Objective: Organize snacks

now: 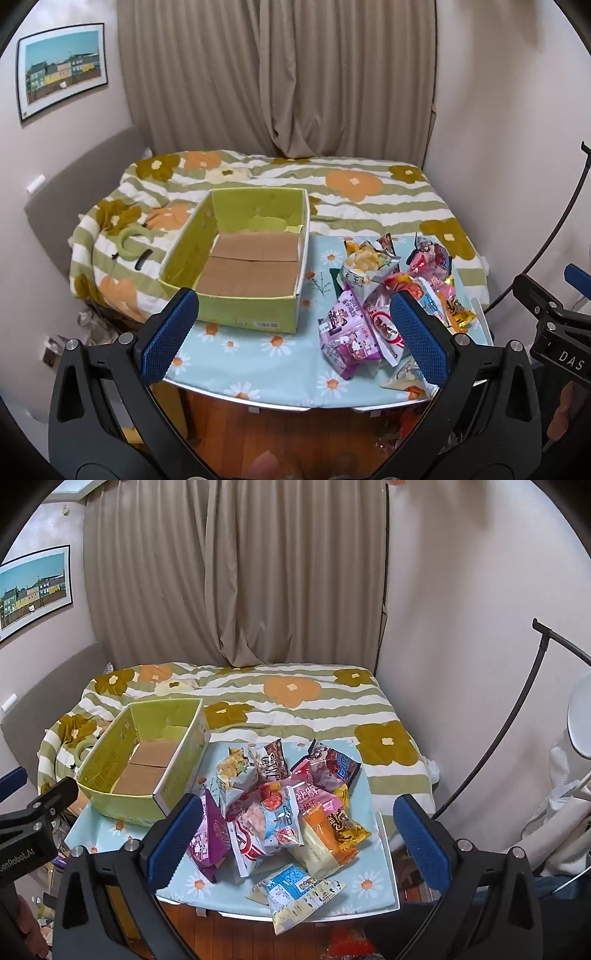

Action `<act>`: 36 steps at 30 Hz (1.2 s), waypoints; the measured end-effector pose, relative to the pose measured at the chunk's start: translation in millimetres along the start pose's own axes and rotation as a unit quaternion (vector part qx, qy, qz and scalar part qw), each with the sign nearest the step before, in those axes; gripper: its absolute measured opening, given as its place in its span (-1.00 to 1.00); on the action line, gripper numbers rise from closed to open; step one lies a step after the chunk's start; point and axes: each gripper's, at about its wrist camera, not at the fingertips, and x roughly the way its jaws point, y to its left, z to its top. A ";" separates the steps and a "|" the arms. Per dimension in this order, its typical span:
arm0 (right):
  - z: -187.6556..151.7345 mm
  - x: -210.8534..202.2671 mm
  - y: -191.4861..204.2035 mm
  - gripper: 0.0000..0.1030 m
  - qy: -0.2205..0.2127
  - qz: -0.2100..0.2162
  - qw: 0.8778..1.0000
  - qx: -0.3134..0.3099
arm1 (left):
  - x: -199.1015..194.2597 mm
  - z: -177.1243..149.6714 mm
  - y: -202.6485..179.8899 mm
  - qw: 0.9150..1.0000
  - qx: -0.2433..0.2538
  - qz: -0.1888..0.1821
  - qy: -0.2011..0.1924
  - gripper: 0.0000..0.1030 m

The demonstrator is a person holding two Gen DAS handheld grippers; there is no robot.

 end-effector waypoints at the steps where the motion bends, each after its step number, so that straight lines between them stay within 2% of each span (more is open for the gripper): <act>1: 0.1 0.0 0.1 0.99 0.000 0.000 1.000 0.000 | 0.1 0.1 -0.1 1.000 0.001 0.000 0.002 0.99; 36: 0.2 0.7 0.0 0.99 -0.001 0.001 1.000 0.001 | -1.5 3.0 1.7 1.000 0.006 0.005 -0.002 0.99</act>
